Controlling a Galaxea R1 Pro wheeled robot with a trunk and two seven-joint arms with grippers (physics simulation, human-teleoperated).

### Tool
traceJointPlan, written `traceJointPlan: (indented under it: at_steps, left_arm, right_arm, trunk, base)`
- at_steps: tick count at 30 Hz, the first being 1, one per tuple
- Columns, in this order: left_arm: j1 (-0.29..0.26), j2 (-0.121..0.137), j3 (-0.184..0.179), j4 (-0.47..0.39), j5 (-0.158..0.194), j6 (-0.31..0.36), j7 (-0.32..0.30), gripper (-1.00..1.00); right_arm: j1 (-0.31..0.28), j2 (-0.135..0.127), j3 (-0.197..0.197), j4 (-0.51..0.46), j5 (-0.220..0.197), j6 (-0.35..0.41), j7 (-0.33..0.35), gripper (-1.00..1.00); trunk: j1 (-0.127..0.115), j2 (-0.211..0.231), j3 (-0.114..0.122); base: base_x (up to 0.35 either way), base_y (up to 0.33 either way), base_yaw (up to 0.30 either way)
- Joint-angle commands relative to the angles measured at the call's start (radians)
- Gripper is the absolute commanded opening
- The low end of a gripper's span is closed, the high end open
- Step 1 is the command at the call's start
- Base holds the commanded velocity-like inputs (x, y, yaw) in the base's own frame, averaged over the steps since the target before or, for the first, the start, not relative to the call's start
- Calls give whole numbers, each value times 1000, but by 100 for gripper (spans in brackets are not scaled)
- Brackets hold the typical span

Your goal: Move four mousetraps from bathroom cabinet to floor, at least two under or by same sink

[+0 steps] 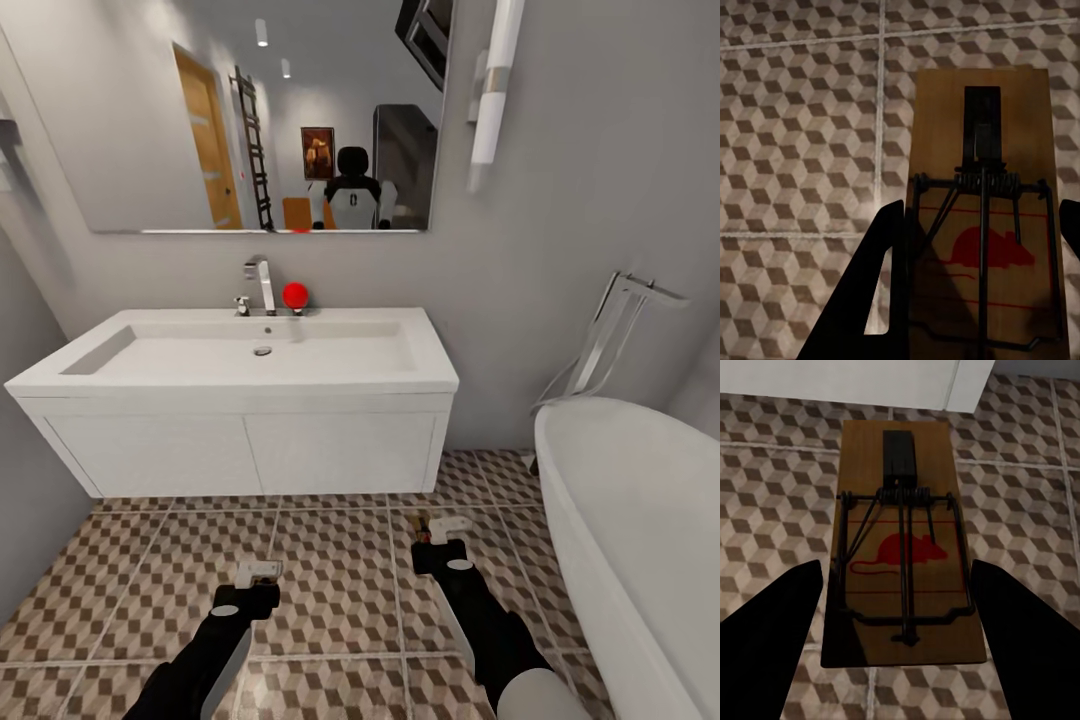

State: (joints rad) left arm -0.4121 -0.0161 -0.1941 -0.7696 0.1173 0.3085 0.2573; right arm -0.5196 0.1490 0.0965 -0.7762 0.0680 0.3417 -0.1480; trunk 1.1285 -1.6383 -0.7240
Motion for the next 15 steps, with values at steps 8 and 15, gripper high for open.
traceJointPlan:
  at_steps: [8,15]
  left_arm:
    - [-1,1,-6,-2,9,4,11,-100]
    - [-1,1,-5,-3,9,4,11,-100]
  right_arm:
    - [0,0,3,-2,8,7,-4,-100]
    - [0,0,3,-2,9,7,-4,-100]
  trunk:
    - [31,-57,-39]
    - [58,-106,-72]
  base:
    - [0,0,0]
    - [0,0,0]
